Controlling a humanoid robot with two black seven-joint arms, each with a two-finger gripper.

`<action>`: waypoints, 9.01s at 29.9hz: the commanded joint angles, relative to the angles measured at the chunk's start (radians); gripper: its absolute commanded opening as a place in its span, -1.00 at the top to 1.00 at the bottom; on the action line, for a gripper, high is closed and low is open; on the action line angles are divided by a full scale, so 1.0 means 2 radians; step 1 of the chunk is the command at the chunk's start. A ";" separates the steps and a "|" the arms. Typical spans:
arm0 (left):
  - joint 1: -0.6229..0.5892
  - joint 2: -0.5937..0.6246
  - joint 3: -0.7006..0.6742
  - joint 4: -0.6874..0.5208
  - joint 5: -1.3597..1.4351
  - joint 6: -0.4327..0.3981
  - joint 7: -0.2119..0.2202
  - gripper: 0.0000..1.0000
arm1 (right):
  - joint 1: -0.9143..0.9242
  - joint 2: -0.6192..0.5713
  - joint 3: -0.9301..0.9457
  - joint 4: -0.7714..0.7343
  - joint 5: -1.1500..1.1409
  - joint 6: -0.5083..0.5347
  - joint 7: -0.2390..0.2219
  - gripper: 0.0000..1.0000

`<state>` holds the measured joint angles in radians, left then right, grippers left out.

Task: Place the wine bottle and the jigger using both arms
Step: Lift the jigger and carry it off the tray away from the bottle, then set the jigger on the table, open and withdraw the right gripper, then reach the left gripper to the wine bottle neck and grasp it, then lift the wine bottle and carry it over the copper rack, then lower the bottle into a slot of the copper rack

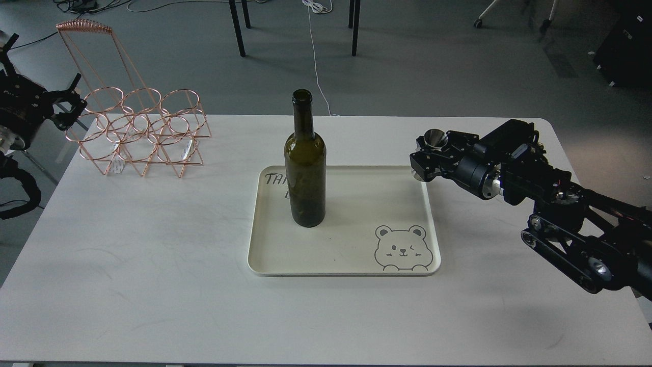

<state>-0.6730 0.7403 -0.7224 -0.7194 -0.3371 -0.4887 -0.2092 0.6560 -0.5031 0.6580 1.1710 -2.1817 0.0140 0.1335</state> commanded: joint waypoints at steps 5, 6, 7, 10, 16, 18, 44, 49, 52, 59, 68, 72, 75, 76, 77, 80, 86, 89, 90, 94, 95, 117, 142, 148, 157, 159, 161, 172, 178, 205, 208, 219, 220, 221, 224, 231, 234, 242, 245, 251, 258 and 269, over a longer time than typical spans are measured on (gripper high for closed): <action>-0.005 -0.001 0.001 -0.001 0.003 0.000 0.001 -0.97 | -0.037 -0.061 0.043 -0.006 0.059 -0.039 0.001 0.91; -0.006 -0.001 0.001 -0.001 0.003 0.000 0.001 -0.97 | -0.046 -0.067 0.047 -0.009 0.061 -0.044 0.001 0.91; -0.006 -0.001 0.001 -0.002 0.003 0.000 0.001 -0.97 | -0.055 -0.071 0.051 -0.015 0.061 -0.049 0.001 0.91; -0.009 -0.002 0.002 -0.002 0.004 0.000 0.001 -0.97 | -0.088 -0.076 0.062 -0.034 0.061 -0.072 0.002 0.91; -0.009 0.000 0.004 -0.005 0.004 0.000 0.001 -0.97 | -0.116 -0.076 0.063 -0.080 0.059 -0.115 0.019 0.91; -0.009 0.000 0.005 -0.005 0.004 0.000 0.001 -0.97 | -0.121 -0.074 0.062 -0.089 0.059 -0.119 0.021 0.91; -0.009 0.003 0.002 -0.005 0.004 0.000 -0.004 -0.97 | -0.159 -0.018 0.058 -0.127 0.059 -0.150 0.022 0.62; -0.009 0.004 0.001 -0.005 0.004 0.000 -0.003 -0.97 | -0.159 -0.020 0.058 -0.121 0.061 -0.153 0.022 0.26; -0.009 0.005 0.001 -0.005 0.004 0.000 -0.004 -0.97 | -0.160 -0.024 0.059 -0.111 0.061 -0.154 0.022 0.07; -0.009 0.008 0.001 -0.005 0.004 0.000 -0.004 -0.97 | -0.175 -0.040 0.060 -0.083 0.061 -0.154 0.022 -0.17; -0.009 0.015 0.001 -0.005 0.003 0.000 -0.004 -0.97 | -0.213 -0.114 0.064 -0.023 0.064 -0.154 0.025 -0.86; -0.009 0.019 0.003 -0.005 0.004 0.000 0.001 -0.97 | -0.218 -0.162 0.061 0.000 0.132 -0.148 0.044 -0.91; -0.008 0.024 0.005 -0.005 0.005 0.000 0.003 -0.97 | -0.210 -0.202 0.056 0.005 0.231 -0.135 0.064 -0.94; -0.008 0.032 0.006 -0.005 0.006 0.000 0.004 -0.97 | -0.207 -0.213 0.057 0.005 0.271 -0.120 0.071 -0.94; -0.008 0.043 0.009 -0.007 0.007 0.000 0.004 -0.97 | -0.200 -0.223 0.057 0.006 0.309 -0.102 0.077 -0.94; -0.006 0.069 0.017 -0.021 0.013 0.000 0.007 -0.97 | -0.148 -0.256 0.056 0.000 0.422 -0.032 0.087 -0.94; -0.007 0.128 0.027 -0.090 0.085 0.000 0.007 -0.97 | -0.062 -0.259 0.057 -0.062 0.578 0.063 0.086 -0.96; -0.009 0.144 0.025 -0.126 0.137 0.000 0.006 -0.96 | -0.022 -0.224 0.056 -0.116 0.637 0.088 0.083 -0.98; -0.009 0.150 0.025 -0.138 0.155 0.000 0.006 -0.96 | -0.008 -0.206 0.057 -0.142 0.650 0.099 0.083 -0.99; -0.009 0.180 0.024 -0.202 0.234 0.000 0.004 -0.96 | 0.070 -0.144 0.058 -0.273 0.696 0.147 0.083 -0.99; -0.009 0.188 0.024 -0.226 0.260 0.000 0.004 -0.96 | 0.088 -0.125 0.058 -0.310 0.711 0.164 0.083 -0.99; -0.020 0.086 0.015 -0.453 0.944 0.066 0.003 -0.96 | 0.118 -0.031 0.065 -0.441 1.087 0.237 0.079 -1.00; -0.015 -0.075 0.034 -0.423 1.179 0.142 0.004 -0.72 | 0.092 -0.056 0.064 -0.444 1.128 0.237 0.075 -1.00; -0.019 -0.096 0.033 -0.410 1.178 0.151 0.012 -0.41 | 0.092 -0.056 0.064 -0.444 1.128 0.237 0.076 -1.00; -0.020 -0.099 0.034 -0.407 1.178 0.152 0.026 -0.19 | 0.092 -0.056 0.063 -0.444 1.128 0.237 0.076 -1.00; -0.021 -0.097 0.034 -0.407 1.178 0.152 0.026 0.14 | 0.092 -0.056 0.064 -0.444 1.128 0.237 0.076 -1.00; -0.022 -0.096 0.033 -0.407 1.178 0.152 0.026 0.32 | 0.092 -0.056 0.063 -0.444 1.128 0.237 0.076 -1.00; -0.022 -0.077 0.019 -0.416 1.172 0.160 0.028 0.79 | 0.092 -0.057 0.063 -0.444 1.128 0.237 0.077 -1.00; -0.028 -0.001 -0.022 -0.433 1.112 0.167 0.026 0.79 | 0.092 -0.058 0.063 -0.445 1.128 0.237 0.077 -1.00; -0.121 0.093 0.005 -0.235 1.077 0.168 0.000 0.79 | 0.094 -0.058 0.060 -0.444 1.128 0.237 0.077 -1.00; -0.129 0.078 0.008 -0.213 1.077 0.168 0.002 0.79 | 0.094 -0.058 0.060 -0.444 1.128 0.237 0.077 -1.00; -0.152 0.062 0.042 -0.188 1.077 0.181 0.003 0.78 | 0.095 -0.052 0.060 -0.443 1.128 0.237 0.077 -1.00; -0.152 0.062 0.045 -0.189 1.077 0.184 0.003 0.78 | 0.095 -0.052 0.060 -0.443 1.128 0.237 0.077 -1.00; -0.152 0.062 0.046 -0.188 1.077 0.185 0.003 0.78 | 0.095 -0.052 0.060 -0.443 1.128 0.237 0.077 -1.00; -0.151 0.062 0.046 -0.188 1.077 0.185 0.003 0.77 | 0.095 -0.052 0.060 -0.443 1.128 0.237 0.077 -1.00; -0.151 0.059 0.069 -0.188 1.074 0.189 0.003 0.74 | 0.095 -0.052 0.060 -0.443 1.128 0.237 0.077 -1.00; -0.149 0.054 0.075 -0.188 1.073 0.200 0.004 0.71 | 0.095 -0.052 0.060 -0.443 1.128 0.237 0.077 -1.00; -0.147 0.041 0.101 -0.153 1.068 0.206 0.002 0.56 | 0.094 -0.052 0.059 -0.441 1.128 0.237 0.077 -1.00; -0.145 0.039 0.103 -0.149 1.067 0.214 0.001 0.54 | 0.094 -0.052 0.058 -0.441 1.128 0.237 0.077 -1.00; -0.143 0.039 0.103 -0.147 1.055 0.214 0.003 0.29 | 0.094 -0.052 0.059 -0.441 1.128 0.237 0.077 -1.00; -0.140 0.039 0.103 -0.145 1.053 0.214 0.002 0.01 | 0.094 -0.052 0.058 -0.441 1.128 0.237 0.077 -1.00; -0.146 0.043 0.093 -0.145 0.954 0.234 -0.004 -0.95 | 0.092 -0.054 0.059 -0.442 1.128 0.237 0.077 -1.00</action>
<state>-0.9600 0.8131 -0.5317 -1.0094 1.7001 -0.0450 -0.2127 0.8418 -0.6087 0.7755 0.2885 0.0736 0.4887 0.2883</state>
